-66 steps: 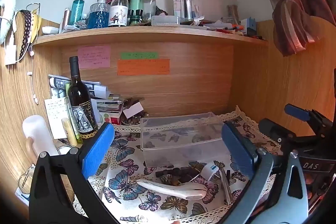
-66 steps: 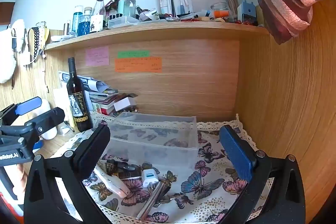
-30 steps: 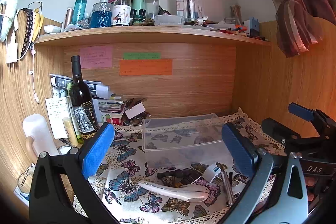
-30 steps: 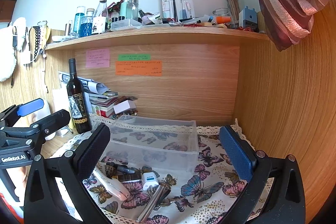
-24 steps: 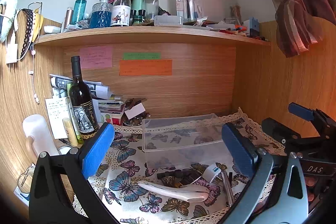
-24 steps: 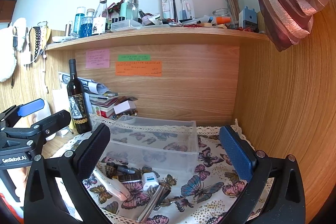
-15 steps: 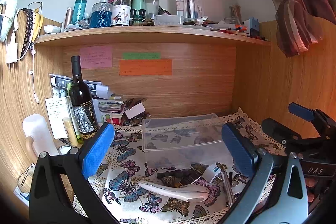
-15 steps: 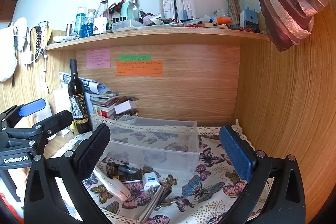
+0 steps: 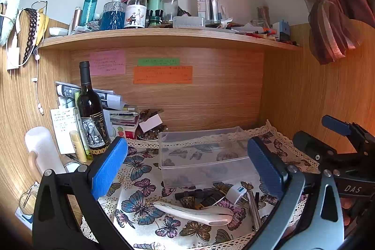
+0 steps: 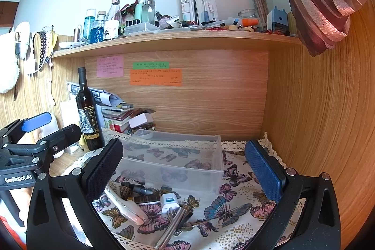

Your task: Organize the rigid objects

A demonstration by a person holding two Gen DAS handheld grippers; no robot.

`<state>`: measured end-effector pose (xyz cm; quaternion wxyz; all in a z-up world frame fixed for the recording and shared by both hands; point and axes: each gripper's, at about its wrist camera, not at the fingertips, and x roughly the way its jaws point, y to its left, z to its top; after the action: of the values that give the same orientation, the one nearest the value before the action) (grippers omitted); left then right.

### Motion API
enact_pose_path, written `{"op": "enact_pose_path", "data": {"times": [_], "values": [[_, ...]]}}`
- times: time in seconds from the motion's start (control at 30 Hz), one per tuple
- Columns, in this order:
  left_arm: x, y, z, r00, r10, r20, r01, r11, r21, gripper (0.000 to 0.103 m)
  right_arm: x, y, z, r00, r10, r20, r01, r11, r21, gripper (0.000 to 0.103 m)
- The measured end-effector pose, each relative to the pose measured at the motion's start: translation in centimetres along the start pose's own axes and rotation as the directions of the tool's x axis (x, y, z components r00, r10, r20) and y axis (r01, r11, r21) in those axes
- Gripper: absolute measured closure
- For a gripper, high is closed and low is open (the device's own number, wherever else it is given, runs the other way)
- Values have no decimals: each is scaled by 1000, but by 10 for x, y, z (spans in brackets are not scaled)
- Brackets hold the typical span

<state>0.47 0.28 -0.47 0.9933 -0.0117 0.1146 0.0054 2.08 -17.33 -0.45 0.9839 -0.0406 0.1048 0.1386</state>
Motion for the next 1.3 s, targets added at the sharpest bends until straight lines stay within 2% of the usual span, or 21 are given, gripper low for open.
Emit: {"op": "enact_pose_path", "data": {"times": [0.8, 0.9, 0.97, 1.17, 1.3], "values": [[8, -2, -6, 1000, -18, -16, 18, 1000, -9, 0, 4, -4, -6, 1000, 13, 5, -14, 999, 29, 0], [20, 1, -11, 998, -16, -60, 14, 999, -31, 3, 8, -10, -10, 1000, 9, -21, -9, 999, 33, 0], [30, 4, -17, 994, -16, -106, 11, 999, -49, 16, 12, -16, -15, 999, 4, -50, -2, 999, 35, 7], [60, 6, -39, 974, -27, -224, 9, 997, -82, 17, 29, -36, -38, 986, -14, -169, 21, 999, 44, 23], [80, -6, -56, 955, -40, -293, 20, 997, -72, 17, 42, -46, -56, 968, -12, -251, 27, 998, 58, 27]]}}
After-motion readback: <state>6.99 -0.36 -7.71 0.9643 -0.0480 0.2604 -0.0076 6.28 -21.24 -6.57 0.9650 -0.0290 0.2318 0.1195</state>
